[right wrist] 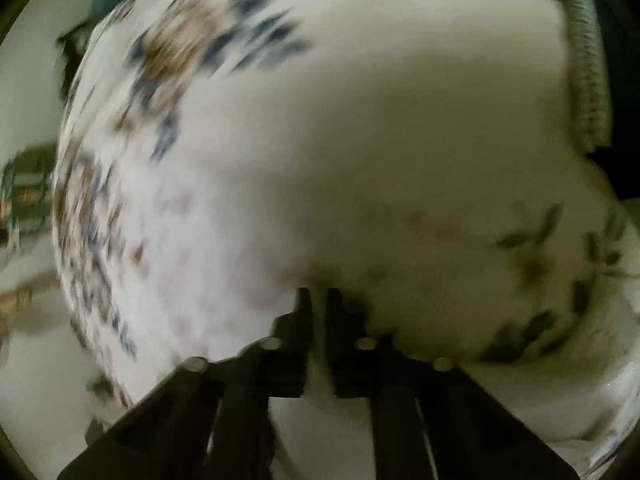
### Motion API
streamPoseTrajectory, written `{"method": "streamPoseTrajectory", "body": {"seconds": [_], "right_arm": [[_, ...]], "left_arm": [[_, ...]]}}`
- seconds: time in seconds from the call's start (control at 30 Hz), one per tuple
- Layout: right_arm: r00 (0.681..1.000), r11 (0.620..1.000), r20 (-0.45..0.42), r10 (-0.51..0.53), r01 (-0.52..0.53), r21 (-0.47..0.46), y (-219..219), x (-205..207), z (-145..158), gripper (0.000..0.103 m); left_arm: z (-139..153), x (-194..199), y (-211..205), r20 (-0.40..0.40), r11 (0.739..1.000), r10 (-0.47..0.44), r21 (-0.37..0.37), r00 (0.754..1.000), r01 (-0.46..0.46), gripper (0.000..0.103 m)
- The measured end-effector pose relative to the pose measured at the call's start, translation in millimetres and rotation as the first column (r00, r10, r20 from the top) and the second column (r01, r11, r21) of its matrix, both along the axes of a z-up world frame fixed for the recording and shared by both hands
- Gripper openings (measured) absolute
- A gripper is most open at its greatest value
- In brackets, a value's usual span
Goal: Fold small clothes
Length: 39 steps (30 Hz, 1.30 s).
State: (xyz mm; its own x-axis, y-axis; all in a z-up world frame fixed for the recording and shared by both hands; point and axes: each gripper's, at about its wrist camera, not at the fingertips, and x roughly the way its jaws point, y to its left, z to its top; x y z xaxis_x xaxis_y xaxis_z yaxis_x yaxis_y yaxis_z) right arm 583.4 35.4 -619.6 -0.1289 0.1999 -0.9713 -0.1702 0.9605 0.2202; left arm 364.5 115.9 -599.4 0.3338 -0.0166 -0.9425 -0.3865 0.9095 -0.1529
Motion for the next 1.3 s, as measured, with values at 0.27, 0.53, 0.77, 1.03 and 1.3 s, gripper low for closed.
{"method": "streamPoseTrajectory", "body": {"seconds": [0.27, 0.53, 0.77, 1.03, 1.3], "right_arm": [[0.984, 0.976, 0.026, 0.174, -0.176, 0.131, 17.2, -2.3, 38.5, 0.040], [0.869, 0.866, -0.018, 0.494, -0.494, -0.073, 99.0, -22.8, -1.1, 0.005], [0.999, 0.999, -0.050, 0.016, -0.014, 0.036, 26.8, 42.8, 3.8, 0.000], [0.906, 0.909, -0.092, 0.413, -0.404, 0.107, 77.4, 5.7, 22.0, 0.058], [0.990, 0.989, -0.141, 0.033, -0.012, 0.146, 31.9, 32.5, -2.1, 0.007]], "left_arm": [[4.5, 0.2, 2.7, 0.000, 1.000, 0.007, -0.002, 1.000, -0.007, 0.098], [0.3, 4.9, -1.5, -0.004, 1.000, -0.019, 0.019, 1.000, 0.019, 0.098], [0.0, 1.4, -0.2, 0.001, 1.000, -0.020, 0.012, 1.000, 0.020, 0.098], [4.6, -7.0, -0.1, -0.003, 0.999, -0.026, 0.026, 1.000, 0.026, 0.098], [1.3, -4.9, -2.8, 0.002, 0.998, -0.049, 0.031, 0.999, 0.049, 0.098]]}}
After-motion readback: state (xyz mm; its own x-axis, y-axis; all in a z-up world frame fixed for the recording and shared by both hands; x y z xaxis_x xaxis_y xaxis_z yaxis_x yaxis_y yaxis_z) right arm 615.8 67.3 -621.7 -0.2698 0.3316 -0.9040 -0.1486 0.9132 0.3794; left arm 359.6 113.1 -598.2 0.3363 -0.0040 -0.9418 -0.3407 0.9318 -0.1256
